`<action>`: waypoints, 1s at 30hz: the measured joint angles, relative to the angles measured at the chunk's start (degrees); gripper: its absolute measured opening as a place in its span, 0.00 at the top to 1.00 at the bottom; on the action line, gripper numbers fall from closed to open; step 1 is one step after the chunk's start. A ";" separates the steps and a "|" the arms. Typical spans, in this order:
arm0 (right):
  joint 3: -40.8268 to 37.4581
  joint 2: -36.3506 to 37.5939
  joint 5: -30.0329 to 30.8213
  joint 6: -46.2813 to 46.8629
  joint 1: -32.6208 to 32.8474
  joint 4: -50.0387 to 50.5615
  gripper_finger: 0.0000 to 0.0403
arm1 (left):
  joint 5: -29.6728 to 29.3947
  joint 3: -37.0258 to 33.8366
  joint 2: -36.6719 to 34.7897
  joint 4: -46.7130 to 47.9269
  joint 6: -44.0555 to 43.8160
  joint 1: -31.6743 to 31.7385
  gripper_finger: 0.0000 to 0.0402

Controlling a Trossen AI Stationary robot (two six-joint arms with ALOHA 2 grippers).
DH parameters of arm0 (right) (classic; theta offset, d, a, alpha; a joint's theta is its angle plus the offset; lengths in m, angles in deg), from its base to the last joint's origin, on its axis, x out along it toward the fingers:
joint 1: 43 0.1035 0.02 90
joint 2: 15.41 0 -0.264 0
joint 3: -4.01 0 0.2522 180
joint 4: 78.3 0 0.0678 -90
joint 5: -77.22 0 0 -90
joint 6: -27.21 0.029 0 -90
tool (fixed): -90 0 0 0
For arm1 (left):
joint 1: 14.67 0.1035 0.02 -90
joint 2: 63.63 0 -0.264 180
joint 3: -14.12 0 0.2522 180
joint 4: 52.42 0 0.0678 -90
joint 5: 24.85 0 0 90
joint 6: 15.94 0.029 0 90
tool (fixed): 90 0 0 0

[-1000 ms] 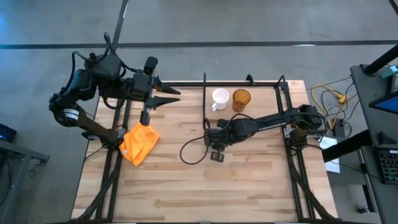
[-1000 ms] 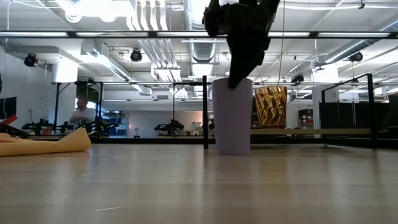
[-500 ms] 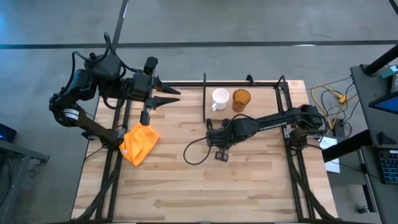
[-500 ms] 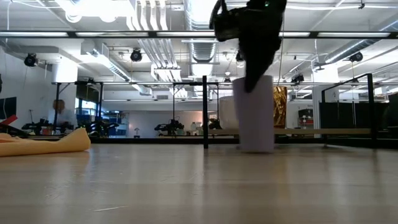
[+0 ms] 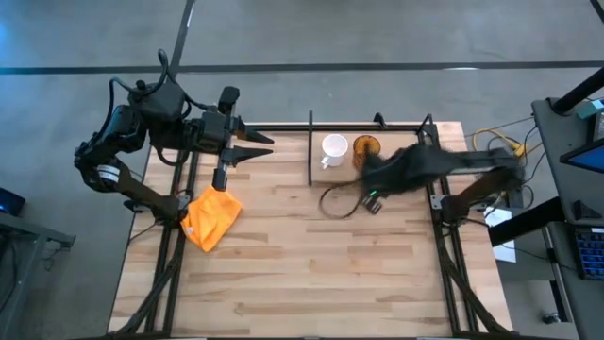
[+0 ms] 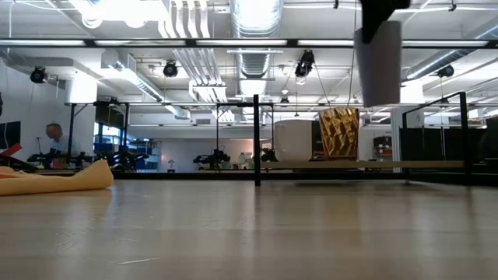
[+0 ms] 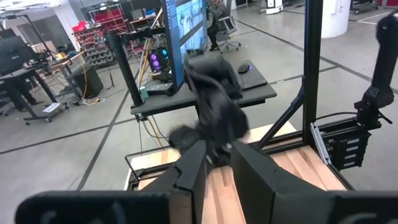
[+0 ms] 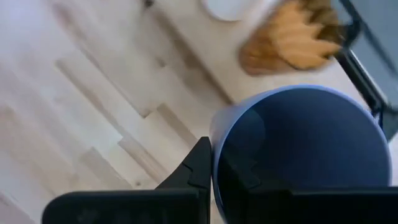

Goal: Stack small to large cups/mugs on shelf
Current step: Put the purple cup on the shelf

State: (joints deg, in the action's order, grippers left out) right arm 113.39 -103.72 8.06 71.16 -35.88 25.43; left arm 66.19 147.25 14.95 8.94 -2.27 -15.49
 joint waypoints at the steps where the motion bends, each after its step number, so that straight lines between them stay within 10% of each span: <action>1: -0.79 2.28 0.10 1.58 -0.70 0.18 0.98 | 0.00 0.00 0.00 -0.02 0.00 -0.01 0.84; 14: -13.12 22.21 0.41 2.91 -18.95 -0.11 0.98 | 0.00 0.00 0.26 -0.67 -1.46 -0.02 0.84; 30: -23.62 17.80 -3.46 -13.37 -33.73 -14.24 0.98 | -0.02 0.00 1.14 -0.94 -1.49 -0.01 0.84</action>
State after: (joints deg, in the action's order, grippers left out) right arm 89.77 -85.93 4.60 57.80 -69.61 11.20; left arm 66.17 147.25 16.09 8.00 -3.76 -15.50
